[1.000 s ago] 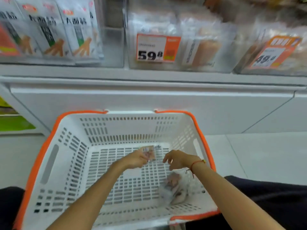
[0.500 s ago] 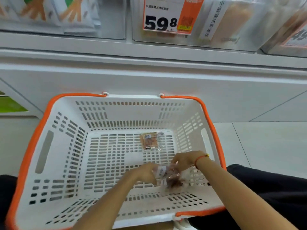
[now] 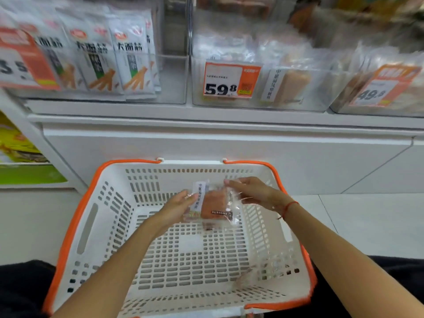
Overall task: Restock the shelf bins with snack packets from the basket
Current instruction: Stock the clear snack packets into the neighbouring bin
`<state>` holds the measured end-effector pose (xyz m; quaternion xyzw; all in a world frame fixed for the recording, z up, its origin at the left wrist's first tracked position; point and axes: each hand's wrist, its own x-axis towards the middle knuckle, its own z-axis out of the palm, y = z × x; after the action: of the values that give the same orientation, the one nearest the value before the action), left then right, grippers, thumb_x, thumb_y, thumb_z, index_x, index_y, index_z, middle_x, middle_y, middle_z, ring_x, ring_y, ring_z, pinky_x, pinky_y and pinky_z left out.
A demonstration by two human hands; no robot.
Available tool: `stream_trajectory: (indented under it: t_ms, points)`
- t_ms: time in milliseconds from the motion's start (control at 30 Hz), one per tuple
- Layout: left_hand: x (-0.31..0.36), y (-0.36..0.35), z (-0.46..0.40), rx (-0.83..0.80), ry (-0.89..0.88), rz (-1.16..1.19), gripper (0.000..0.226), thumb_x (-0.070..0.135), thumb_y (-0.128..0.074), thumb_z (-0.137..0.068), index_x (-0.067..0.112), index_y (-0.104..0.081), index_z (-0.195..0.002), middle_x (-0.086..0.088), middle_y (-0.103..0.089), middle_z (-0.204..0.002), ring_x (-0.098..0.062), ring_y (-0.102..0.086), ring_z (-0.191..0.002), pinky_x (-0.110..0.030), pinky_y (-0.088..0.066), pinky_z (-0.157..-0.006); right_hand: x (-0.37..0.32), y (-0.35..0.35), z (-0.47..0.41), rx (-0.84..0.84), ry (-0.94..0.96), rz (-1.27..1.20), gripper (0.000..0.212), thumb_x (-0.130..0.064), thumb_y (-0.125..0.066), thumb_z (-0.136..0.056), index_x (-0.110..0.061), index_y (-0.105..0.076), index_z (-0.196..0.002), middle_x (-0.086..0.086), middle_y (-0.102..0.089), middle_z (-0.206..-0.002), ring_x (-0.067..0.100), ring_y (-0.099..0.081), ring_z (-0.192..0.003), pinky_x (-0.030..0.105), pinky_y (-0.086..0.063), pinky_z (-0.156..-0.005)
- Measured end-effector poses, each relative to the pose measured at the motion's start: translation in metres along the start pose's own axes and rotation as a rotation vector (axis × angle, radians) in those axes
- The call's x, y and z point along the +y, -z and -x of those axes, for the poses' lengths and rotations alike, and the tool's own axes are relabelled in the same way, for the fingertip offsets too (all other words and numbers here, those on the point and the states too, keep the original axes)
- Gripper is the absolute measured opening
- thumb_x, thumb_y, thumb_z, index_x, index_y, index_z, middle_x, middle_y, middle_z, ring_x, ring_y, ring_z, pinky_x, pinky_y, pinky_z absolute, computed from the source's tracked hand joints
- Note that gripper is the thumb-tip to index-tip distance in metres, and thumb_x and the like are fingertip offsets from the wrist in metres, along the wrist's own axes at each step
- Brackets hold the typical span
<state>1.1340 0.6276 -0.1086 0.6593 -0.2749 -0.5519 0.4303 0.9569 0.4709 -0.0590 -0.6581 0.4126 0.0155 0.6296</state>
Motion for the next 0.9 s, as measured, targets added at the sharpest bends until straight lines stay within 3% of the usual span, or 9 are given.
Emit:
stream_trajectory:
  t_ms: [100,167,233,367,433,500,600,733,900]
  points:
    - [0.037,-0.008,0.015,0.149,-0.224,-0.043,0.011,0.028,-0.048,-0.098,0.024,-0.057,-0.102,0.012,-0.064,-0.100,-0.010,-0.062,-0.096,-0.016,-0.047,-0.072,-0.024,0.009,0.014,-0.110,0.063,0.014,0.028,-0.025,-0.067,-0.087,-0.022,-0.064,-0.115,-0.002,-0.063,-0.100,0.012,-0.058,-0.092,0.026,-0.047,-0.086]
    - [0.053,-0.009,0.022,0.199,-0.318,-0.090,0.016,0.024,-0.045,-0.100,0.016,-0.054,-0.110,0.014,-0.058,-0.110,-0.007,-0.056,-0.104,-0.014,-0.043,-0.078,-0.040,0.014,0.024,-0.119,0.088,0.017,0.039,-0.012,-0.067,-0.086,-0.024,-0.057,-0.122,-0.002,-0.065,-0.106,0.014,-0.061,-0.105,0.036,-0.047,-0.096]
    - [0.071,-0.009,0.030,0.226,-0.411,-0.122,0.021,0.024,-0.041,-0.101,0.014,-0.052,-0.115,0.014,-0.058,-0.112,-0.003,-0.055,-0.104,-0.019,-0.043,-0.087,-0.060,0.019,0.035,-0.120,0.147,0.024,0.042,-0.008,-0.064,-0.089,-0.025,-0.053,-0.125,-0.001,-0.066,-0.108,0.016,-0.064,-0.104,0.037,-0.051,-0.092]
    - [0.114,-0.002,0.040,0.211,-0.504,-0.061,0.016,0.020,-0.040,-0.101,0.014,-0.054,-0.106,0.006,-0.064,-0.097,-0.007,-0.062,-0.089,-0.022,-0.045,-0.077,-0.111,0.036,0.061,-0.088,0.290,0.113,0.031,-0.006,-0.060,-0.090,-0.022,-0.056,-0.116,0.004,-0.068,-0.099,0.014,-0.067,-0.088,0.029,-0.056,-0.080]
    - [0.139,0.002,0.048,0.135,-0.522,-0.065,0.024,0.028,-0.051,-0.096,0.019,-0.052,-0.117,0.012,-0.064,-0.111,0.005,-0.060,-0.097,-0.019,-0.046,-0.085,-0.140,0.047,0.075,-0.044,0.377,0.167,0.033,-0.005,-0.062,-0.089,-0.021,-0.055,-0.117,0.005,-0.068,-0.097,0.014,-0.067,-0.085,0.027,-0.056,-0.076]
    - [0.167,0.007,0.055,0.125,-0.592,-0.159,0.039,0.026,-0.063,-0.086,0.022,-0.050,-0.123,0.013,-0.063,-0.117,0.005,-0.059,-0.103,-0.015,-0.046,-0.089,-0.170,0.058,0.087,0.036,0.458,0.243,0.037,-0.007,-0.064,-0.087,-0.019,-0.054,-0.121,0.008,-0.068,-0.100,0.016,-0.066,-0.089,0.029,-0.056,-0.077]
    - [0.220,0.015,0.064,0.230,-0.724,-0.300,0.039,0.012,-0.068,-0.084,0.020,-0.053,-0.120,0.011,-0.063,-0.112,0.000,-0.061,-0.098,-0.010,-0.046,-0.080,-0.210,0.077,0.096,0.112,0.574,0.311,0.045,-0.010,-0.065,-0.086,-0.015,-0.050,-0.128,0.011,-0.069,-0.109,0.023,-0.068,-0.097,0.034,-0.056,-0.080]
    - [0.282,0.025,0.061,0.356,-0.775,-0.550,0.048,0.021,-0.073,-0.082,0.016,-0.051,-0.125,0.011,-0.057,-0.115,-0.004,-0.054,-0.101,-0.022,-0.043,-0.087,-0.244,0.095,0.088,0.219,0.685,0.300,0.041,-0.009,-0.065,-0.086,-0.007,-0.050,-0.125,0.011,-0.070,-0.101,0.017,-0.067,-0.089,0.026,-0.057,-0.073]
    - [0.320,0.030,0.038,0.661,-0.727,-0.896,0.053,0.034,-0.073,-0.081,0.017,-0.051,-0.127,0.000,-0.060,-0.126,-0.019,-0.056,-0.115,-0.031,-0.043,-0.089,-0.259,0.105,0.058,0.346,0.730,0.311,0.034,-0.009,-0.065,-0.087,-0.009,-0.051,-0.118,0.017,-0.068,-0.102,0.024,-0.068,-0.090,0.028,-0.059,-0.073]
